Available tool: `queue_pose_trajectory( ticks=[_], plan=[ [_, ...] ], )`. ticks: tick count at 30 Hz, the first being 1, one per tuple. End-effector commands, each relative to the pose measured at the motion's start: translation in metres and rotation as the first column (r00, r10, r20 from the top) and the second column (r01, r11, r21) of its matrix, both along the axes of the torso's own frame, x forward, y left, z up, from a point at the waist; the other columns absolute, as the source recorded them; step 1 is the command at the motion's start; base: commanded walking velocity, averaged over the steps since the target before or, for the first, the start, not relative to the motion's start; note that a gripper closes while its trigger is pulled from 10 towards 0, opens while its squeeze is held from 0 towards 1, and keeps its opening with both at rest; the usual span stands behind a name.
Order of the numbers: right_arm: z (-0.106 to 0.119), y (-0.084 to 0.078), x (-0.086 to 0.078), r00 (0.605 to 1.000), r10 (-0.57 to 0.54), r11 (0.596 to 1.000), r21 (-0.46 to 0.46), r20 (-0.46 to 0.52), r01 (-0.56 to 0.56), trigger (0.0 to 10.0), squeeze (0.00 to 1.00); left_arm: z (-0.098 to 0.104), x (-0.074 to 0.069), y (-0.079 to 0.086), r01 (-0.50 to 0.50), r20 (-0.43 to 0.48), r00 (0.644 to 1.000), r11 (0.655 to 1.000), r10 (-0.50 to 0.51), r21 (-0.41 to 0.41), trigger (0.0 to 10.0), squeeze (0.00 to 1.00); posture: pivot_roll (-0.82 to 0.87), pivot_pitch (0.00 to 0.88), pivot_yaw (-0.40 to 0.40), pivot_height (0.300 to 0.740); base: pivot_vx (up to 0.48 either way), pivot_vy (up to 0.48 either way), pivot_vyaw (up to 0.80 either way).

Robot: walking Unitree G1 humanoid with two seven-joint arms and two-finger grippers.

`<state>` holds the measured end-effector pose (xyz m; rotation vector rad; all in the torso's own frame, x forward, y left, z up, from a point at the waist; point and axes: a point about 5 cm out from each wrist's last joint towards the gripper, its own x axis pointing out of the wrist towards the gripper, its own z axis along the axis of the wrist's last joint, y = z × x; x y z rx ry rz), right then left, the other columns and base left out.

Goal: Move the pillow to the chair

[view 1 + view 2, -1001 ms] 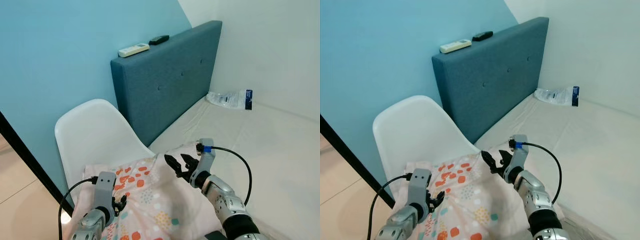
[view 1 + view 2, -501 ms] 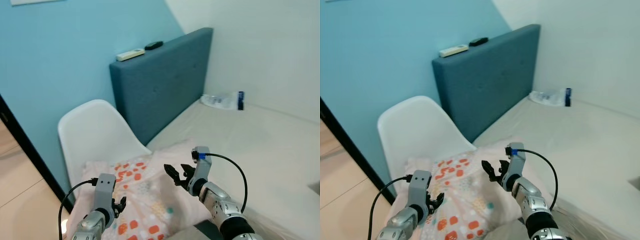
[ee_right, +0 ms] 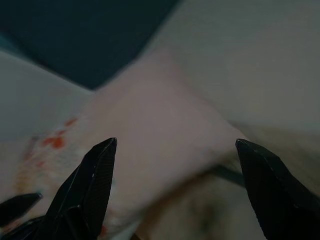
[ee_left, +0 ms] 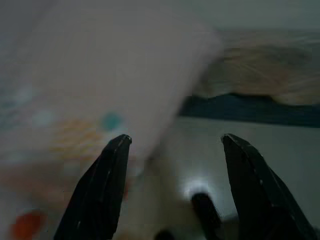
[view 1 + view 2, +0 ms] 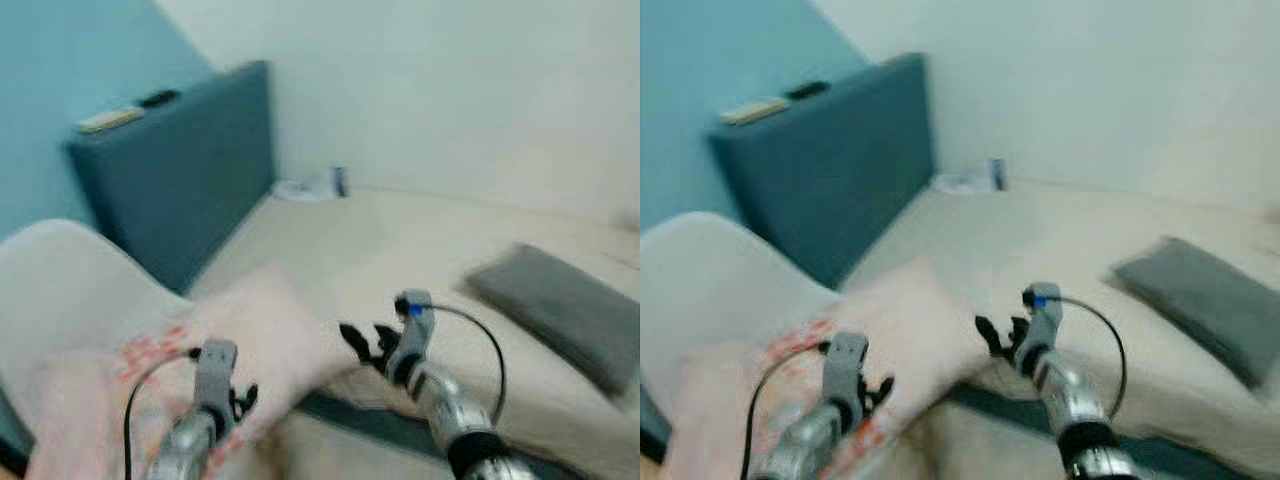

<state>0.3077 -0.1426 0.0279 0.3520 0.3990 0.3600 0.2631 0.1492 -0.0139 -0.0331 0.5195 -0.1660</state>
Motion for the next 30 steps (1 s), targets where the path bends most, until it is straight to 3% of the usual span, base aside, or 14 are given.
queue_pose_trajectory(
  ticks=[1,4,18,27,29,30],
  plan=[
    [0.002,0.005,0.003,1.000,0.006,1.000,-0.006,0.004,-0.006,10.0,0.00,-0.002,-0.002,0.006,-0.004,-0.008,1.000,1.000,0.005,0.024,10.0,0.00,0.00,0.012,-0.002,0.740,0.000,0.000,0.00],
    [0.002,0.005,0.003,1.000,0.008,1.000,-0.007,-0.002,-0.008,10.0,0.00,-0.002,-0.002,0.006,-0.005,-0.004,1.000,1.000,0.005,0.031,10.0,0.00,0.00,0.012,-0.002,0.740,0.000,0.000,0.00],
    [-0.003,-0.002,0.002,0.999,-0.033,0.999,-0.020,-0.023,0.032,10.0,0.00,-0.001,0.001,0.003,0.044,0.013,0.999,0.996,-0.045,0.084,10.0,0.00,0.00,0.018,0.004,0.740,0.000,0.000,-0.78],
    [-0.015,-0.037,-0.005,0.982,-0.169,0.983,-0.090,-0.079,0.162,10.0,0.00,-0.017,-0.015,0.010,0.031,-0.034,0.999,0.993,-0.027,0.114,10.0,0.00,-0.01,0.015,0.009,0.740,0.000,0.000,-0.78],
    [-0.035,-0.048,-0.024,0.969,-0.192,0.972,-0.164,-0.153,0.167,10.0,0.00,-0.029,-0.030,0.012,0.033,-0.069,0.997,0.989,-0.023,0.145,10.0,0.00,-0.01,0.012,0.003,0.740,0.000,0.000,-0.78],
    [-0.035,-0.048,-0.024,0.969,-0.192,0.972,-0.164,-0.153,0.167,10.0,0.00,-0.029,-0.030,0.012,0.033,-0.069,0.997,0.989,-0.023,0.145,10.0,0.00,-0.01,0.012,0.003,0.740,0.000,0.000,-0.78]
  ],
)
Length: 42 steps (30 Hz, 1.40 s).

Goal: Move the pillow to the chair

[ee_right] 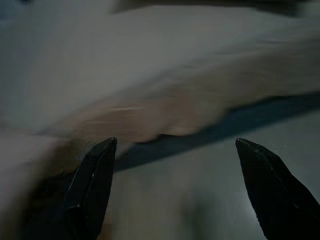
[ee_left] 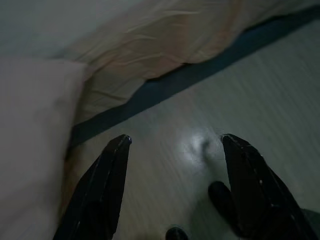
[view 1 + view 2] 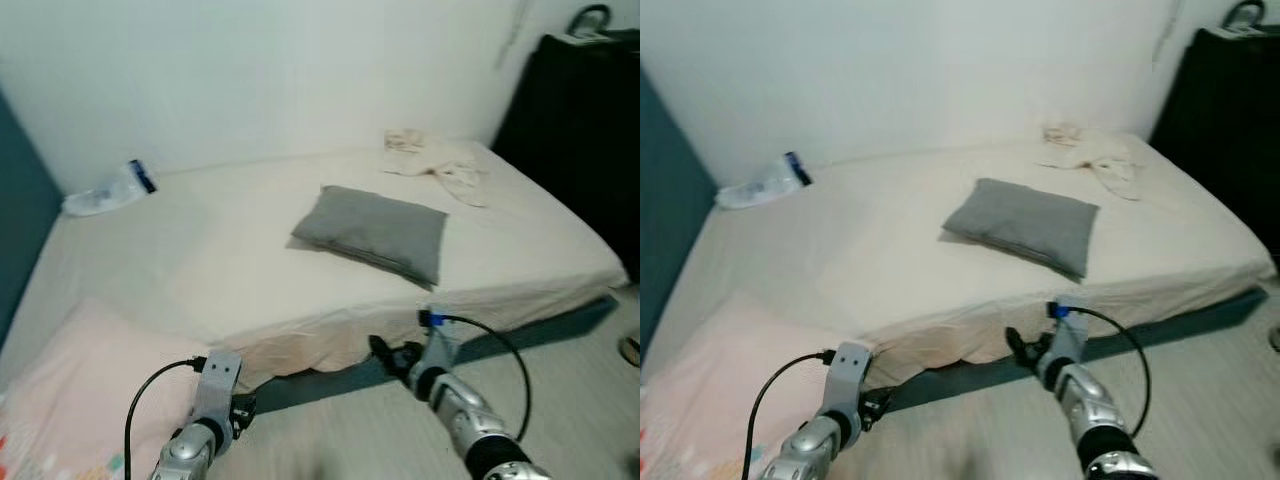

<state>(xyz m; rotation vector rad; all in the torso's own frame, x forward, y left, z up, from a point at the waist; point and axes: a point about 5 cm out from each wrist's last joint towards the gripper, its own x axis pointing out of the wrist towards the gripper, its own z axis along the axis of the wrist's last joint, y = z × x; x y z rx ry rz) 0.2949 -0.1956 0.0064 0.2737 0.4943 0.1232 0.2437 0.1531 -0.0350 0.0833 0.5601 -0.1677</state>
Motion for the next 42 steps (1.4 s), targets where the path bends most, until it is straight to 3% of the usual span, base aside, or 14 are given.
queue_pose_trajectory(
  ticks=[1,9,10,12,16,24,33,42],
  plan=[
    [-0.028,0.005,-0.027,0.993,0.024,0.999,-0.029,-0.115,-0.027,10.0,0.00,-0.014,-0.019,0.009,-0.023,-0.052,0.998,0.999,0.025,0.036,10.0,0.00,-0.01,0.012,0.000,0.740,0.000,0.000,-0.78],
    [-0.060,0.023,-0.064,0.960,0.104,0.991,-0.055,-0.260,-0.122,10.0,0.00,-0.027,-0.037,0.008,-0.070,-0.110,0.991,0.998,0.070,0.005,10.0,0.00,0.00,0.012,-0.003,0.740,0.000,0.000,-0.78],
    [-0.072,0.032,-0.082,0.934,0.147,0.982,-0.066,-0.325,-0.177,10.0,0.00,-0.033,-0.045,0.007,-0.072,-0.142,0.987,0.997,0.071,-0.005,10.0,0.00,0.01,0.012,-0.005,0.740,0.000,0.000,-0.77],
    [-0.080,0.039,-0.094,0.914,0.186,0.974,-0.056,-0.360,-0.220,10.0,0.00,-0.037,-0.051,0.005,-0.075,-0.170,0.983,0.997,0.071,-0.016,10.0,0.00,0.01,0.010,-0.005,0.740,0.000,0.000,-0.38],
    [-0.085,0.044,-0.103,0.893,0.222,0.966,-0.039,-0.391,-0.257,10.0,0.00,-0.042,-0.058,0.004,-0.091,-0.208,0.975,0.995,0.080,-0.046,10.0,0.00,0.02,0.005,-0.005,0.740,0.000,0.000,0.00],
    [-0.085,0.040,-0.103,0.890,0.227,0.962,-0.054,-0.395,-0.269,10.0,0.00,-0.043,-0.059,-0.010,-0.088,-0.225,0.973,0.988,0.058,-0.128,10.0,0.00,0.01,0.000,-0.003,0.740,0.168,0.000,0.00],
    [-0.082,0.034,-0.097,0.907,0.191,0.968,-0.081,-0.375,-0.238,10.0,0.00,-0.040,-0.052,-0.007,-0.099,-0.203,0.977,0.984,0.068,-0.150,10.0,0.00,0.01,0.000,0.002,0.740,0.386,0.000,0.00],
    [-0.078,0.031,-0.090,0.916,0.174,0.973,-0.082,-0.361,-0.217,10.0,0.00,-0.036,-0.047,-0.006,-0.095,-0.185,0.981,0.983,0.065,-0.159,10.0,0.00,0.01,0.000,0.008,0.740,0.398,0.000,-0.76]
  ],
)
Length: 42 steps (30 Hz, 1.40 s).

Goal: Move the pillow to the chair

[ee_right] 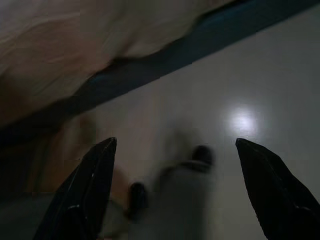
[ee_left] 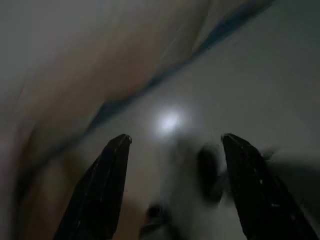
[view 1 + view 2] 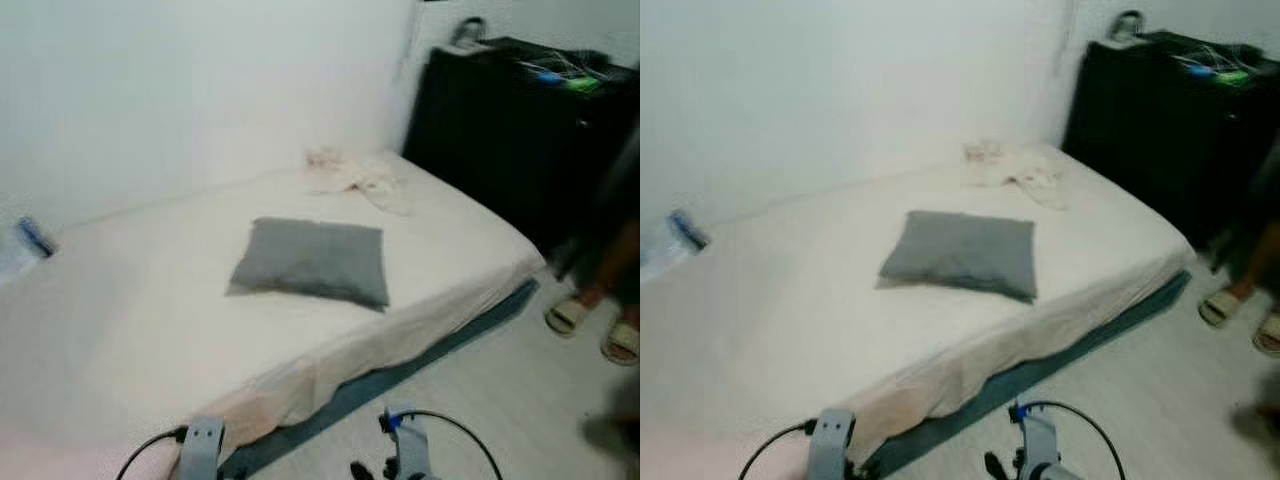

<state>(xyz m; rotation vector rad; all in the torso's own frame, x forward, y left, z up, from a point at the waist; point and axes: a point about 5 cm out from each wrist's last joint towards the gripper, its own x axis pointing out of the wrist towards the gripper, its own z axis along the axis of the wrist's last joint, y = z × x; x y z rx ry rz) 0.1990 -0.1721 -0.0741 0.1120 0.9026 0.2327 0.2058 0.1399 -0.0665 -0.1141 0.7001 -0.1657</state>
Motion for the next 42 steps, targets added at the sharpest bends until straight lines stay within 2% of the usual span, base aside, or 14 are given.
queue_pose_trajectory(
  ticks=[1,9,17,21,38,42],
  plan=[
    [0.0029,0.0073,0.0063,1.000,-0.002,1.000,0.019,0.020,0.002,10.0,0.00,-0.0048,-0.0085,0.0073,-0.020,-0.025,0.999,1.000,0.020,0.004,10.0,0.00,0.01,0.000,0.010,0.740,0.401,0.000,-0.76],
    [0.0046,0.0072,0.0092,0.999,-0.016,1.000,0.022,0.035,0.015,10.0,0.00,-0.0036,-0.0068,0.0073,-0.021,-0.016,1.000,1.000,0.021,0.000,10.0,0.00,0.01,0.000,0.011,0.740,0.400,0.000,-0.76],
    [0.0073,0.0067,0.0130,0.998,-0.003,1.000,0.021,0.059,0.001,10.0,0.00,-0.0036,-0.0059,0.0074,-0.038,-0.019,0.999,0.999,0.038,0.002,10.0,0.00,0.00,0.000,0.012,0.740,0.373,0.000,0.00],
    [0.0084,0.0033,0.0144,0.998,0.001,1.000,0.008,0.065,-0.002,10.0,0.00,-0.0019,-0.0025,0.0090,-0.057,-0.012,0.998,0.998,0.057,0.010,10.0,0.00,0.00,0.001,0.010,0.740,0.000,0.000,0.00],
    [0.0070,0.0024,0.0115,0.998,0.007,1.000,-0.001,0.065,-0.007,10.0,0.00,-0.0014,-0.0019,0.0090,-0.003,-0.009,1.000,1.000,0.004,0.030,10.0,0.00,0.00,0.007,0.016,0.740,0.000,0.000,0.00],
    [0.0070,0.0028,0.0115,0.998,0.007,1.000,0.002,0.067,-0.008,10.0,0.00,-0.0012,-0.0013,0.0072,0.008,-0.008,1.000,0.999,-0.008,0.039,10.0,0.00,0.00,0.008,0.017,0.740,0.000,-0.420,0.00]
  ],
)
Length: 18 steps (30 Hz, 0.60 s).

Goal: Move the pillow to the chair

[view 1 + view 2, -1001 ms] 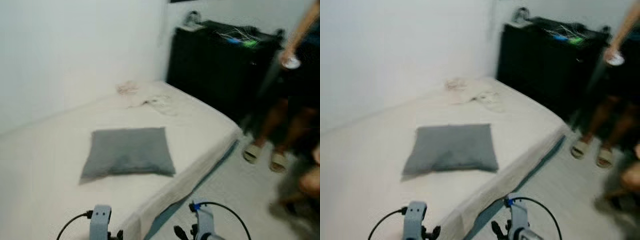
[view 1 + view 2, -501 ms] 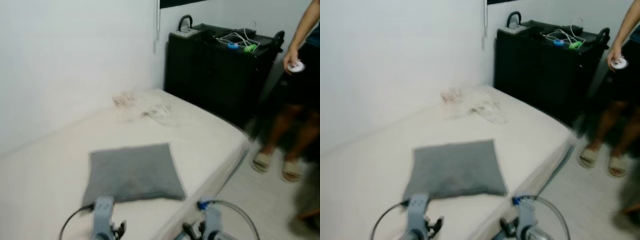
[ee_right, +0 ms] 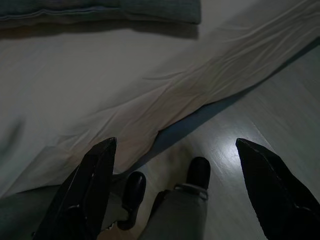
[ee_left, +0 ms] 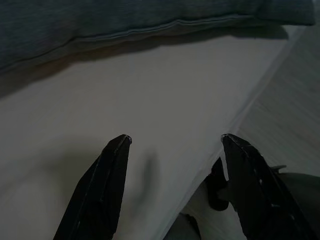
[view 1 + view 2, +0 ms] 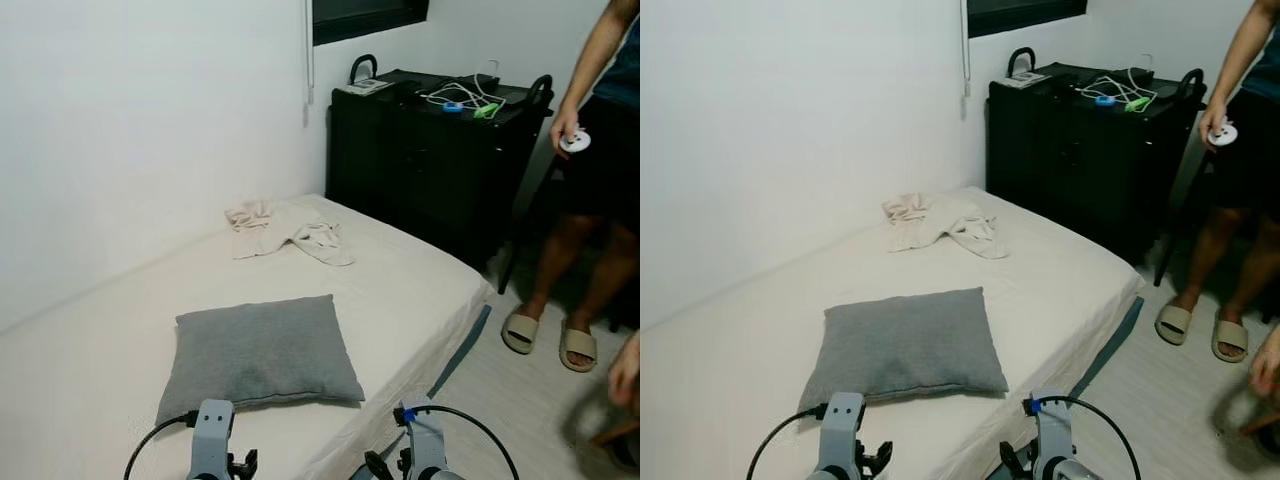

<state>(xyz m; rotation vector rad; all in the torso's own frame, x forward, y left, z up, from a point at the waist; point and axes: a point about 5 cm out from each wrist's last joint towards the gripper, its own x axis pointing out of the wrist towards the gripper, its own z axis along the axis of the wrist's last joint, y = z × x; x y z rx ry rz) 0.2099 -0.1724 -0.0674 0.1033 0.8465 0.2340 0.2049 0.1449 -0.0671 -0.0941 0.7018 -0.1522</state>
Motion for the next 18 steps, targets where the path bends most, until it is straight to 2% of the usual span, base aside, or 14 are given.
queue_pose_trajectory(
  ticks=[1,5,18],
  plan=[
    [0.0003,0.0032,0.0007,1.000,0.008,1.000,0.004,0.010,-0.008,10.0,0.00,-0.0005,-0.0003,0.0020,0.012,-0.008,1.000,1.000,-0.012,0.014,10.0,0.00,0.00,0.008,0.016,0.740,0.000,-0.435,0.00],
    [0.0001,0.0031,0.0004,1.000,0.008,1.000,0.003,0.008,-0.008,10.0,0.00,-0.0004,0.0001,0.0012,0.012,-0.007,1.000,1.000,-0.012,0.013,10.0,0.00,0.00,0.008,0.016,0.740,0.000,-0.412,0.00],
    [-0.0022,0.0056,-0.0032,1.000,0.024,1.000,0.000,-0.007,-0.024,10.0,0.00,-0.0006,0.0001,-0.0004,0.015,-0.011,1.000,1.000,-0.015,0.010,10.0,0.00,0.00,0.004,0.013,0.740,0.000,0.000,0.00]
  ],
)
